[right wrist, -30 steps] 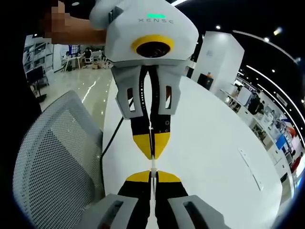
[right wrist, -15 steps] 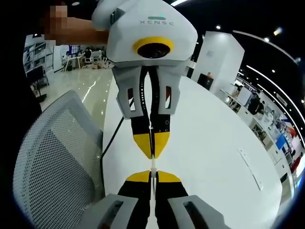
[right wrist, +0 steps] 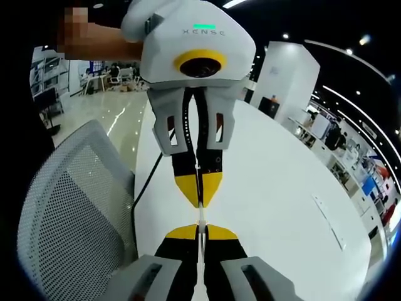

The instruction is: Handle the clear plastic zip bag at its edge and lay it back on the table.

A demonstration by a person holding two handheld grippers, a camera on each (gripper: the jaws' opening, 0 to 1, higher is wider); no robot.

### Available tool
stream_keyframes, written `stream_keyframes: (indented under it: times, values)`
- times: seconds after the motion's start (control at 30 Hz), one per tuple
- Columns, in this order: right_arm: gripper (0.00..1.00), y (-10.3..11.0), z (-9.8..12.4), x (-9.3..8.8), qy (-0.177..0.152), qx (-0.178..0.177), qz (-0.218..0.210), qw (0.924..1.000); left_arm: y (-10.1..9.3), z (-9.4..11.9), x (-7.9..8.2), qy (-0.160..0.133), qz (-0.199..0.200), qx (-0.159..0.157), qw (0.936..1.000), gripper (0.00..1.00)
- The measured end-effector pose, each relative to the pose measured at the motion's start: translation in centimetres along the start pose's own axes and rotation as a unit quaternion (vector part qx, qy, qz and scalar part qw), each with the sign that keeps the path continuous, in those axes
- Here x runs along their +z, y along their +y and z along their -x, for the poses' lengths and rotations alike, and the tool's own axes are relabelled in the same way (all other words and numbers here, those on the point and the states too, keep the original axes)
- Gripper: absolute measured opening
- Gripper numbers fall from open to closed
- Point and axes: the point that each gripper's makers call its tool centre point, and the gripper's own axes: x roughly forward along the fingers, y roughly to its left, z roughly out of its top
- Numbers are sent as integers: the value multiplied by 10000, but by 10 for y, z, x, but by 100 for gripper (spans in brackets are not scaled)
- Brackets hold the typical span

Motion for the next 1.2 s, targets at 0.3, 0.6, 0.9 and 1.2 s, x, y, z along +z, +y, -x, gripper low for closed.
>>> stream_keyframes:
  times: [0.3, 0.6, 0.9, 1.2]
  values:
    - [0, -2, 1, 1, -20, -33, -27, 10000, 2, 1, -2, 13, -34, 22, 10000, 0]
    - [0, -1, 1, 2, -34, -26, -20, 10000, 1, 2, -1, -13, -15, 24, 10000, 0]
    - [0, -2, 1, 2, -63, -45, -34, 10000, 0, 4, 0, -18, -12, 48, 10000, 0]
    - [0, 0, 1, 1, -80, -46, -33, 10000, -1, 5, 0, -22, -30, 21, 10000, 0]
